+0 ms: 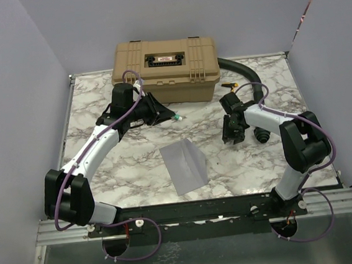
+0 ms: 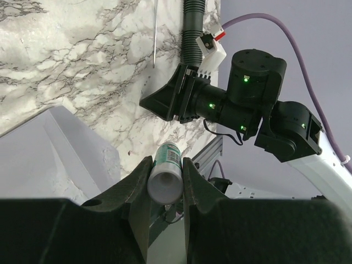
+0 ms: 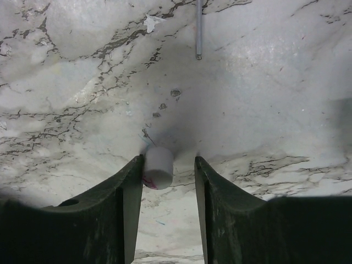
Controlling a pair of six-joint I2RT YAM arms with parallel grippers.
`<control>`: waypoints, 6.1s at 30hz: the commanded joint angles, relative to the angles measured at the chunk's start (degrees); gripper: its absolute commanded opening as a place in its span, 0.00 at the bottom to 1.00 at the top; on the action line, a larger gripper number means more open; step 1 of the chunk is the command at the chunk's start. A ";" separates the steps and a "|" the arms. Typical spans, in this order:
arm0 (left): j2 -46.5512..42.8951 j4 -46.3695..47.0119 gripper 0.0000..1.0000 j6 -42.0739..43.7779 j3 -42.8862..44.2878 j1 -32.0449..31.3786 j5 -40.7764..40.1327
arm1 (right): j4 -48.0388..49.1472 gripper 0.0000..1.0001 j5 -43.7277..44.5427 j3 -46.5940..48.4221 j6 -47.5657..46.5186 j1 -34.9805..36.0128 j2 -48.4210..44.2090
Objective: Place the letter into the envelope and seal it
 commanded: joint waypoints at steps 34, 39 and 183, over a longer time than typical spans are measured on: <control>-0.40 -1.00 0.00 11.35 4.88 -9.53 18.64 | 7.95 0.65 -48.59 6.42 -26.82 10.87 -24.61; -1.02 -1.03 0.00 11.46 5.37 -9.64 19.34 | 9.29 0.49 -49.94 7.42 -26.85 10.89 -23.83; -8.48 16.27 0.00 27.16 -3.43 -6.84 32.65 | 6.65 0.54 -73.82 16.74 -28.59 7.75 -20.77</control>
